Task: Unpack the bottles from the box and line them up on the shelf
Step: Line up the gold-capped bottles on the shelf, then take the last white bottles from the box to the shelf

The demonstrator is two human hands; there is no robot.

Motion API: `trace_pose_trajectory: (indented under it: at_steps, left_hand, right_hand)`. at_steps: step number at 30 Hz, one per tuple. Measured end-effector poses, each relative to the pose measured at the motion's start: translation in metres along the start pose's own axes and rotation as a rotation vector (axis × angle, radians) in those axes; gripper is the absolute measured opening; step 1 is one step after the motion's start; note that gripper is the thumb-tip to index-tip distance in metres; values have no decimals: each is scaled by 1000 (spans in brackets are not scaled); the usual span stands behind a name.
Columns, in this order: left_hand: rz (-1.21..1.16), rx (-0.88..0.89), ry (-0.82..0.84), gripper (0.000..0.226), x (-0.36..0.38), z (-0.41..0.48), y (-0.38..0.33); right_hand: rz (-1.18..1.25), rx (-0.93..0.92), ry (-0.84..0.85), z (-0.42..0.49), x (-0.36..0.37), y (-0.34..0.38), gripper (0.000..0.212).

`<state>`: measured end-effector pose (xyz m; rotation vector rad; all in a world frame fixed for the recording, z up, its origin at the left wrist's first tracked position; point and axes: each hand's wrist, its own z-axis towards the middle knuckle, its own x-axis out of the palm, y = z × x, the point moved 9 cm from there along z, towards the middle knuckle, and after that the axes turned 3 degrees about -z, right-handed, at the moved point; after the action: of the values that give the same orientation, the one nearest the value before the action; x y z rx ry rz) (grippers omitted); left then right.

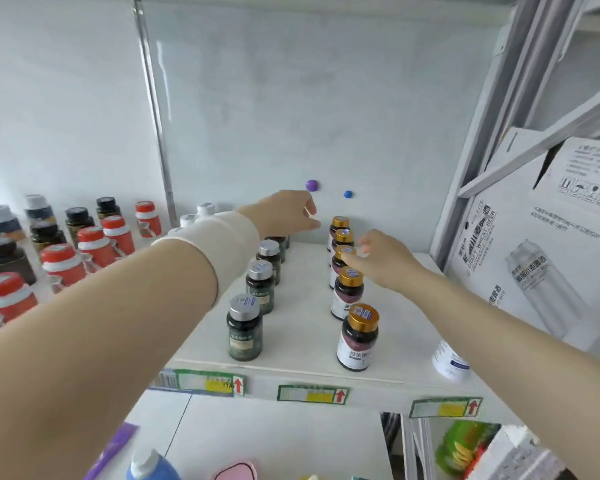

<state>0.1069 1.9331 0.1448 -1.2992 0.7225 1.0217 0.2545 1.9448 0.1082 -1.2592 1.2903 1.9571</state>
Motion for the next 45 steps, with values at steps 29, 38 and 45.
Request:
trace_pose_trajectory:
  at_steps: [29,38,45]
  left_hand:
    - [1064,-715,172,43,-247,-618,542]
    - [913,-917,281,44,-243,-743,723]
    - [704,-1070,270,40,-245,-775,878]
  right_hand:
    - [-400,-1103,153,-242,412,710,41]
    - [-541,-1315,250,-288,583,849,41]
    - [-575,-1406,384,-261,722,941,41]
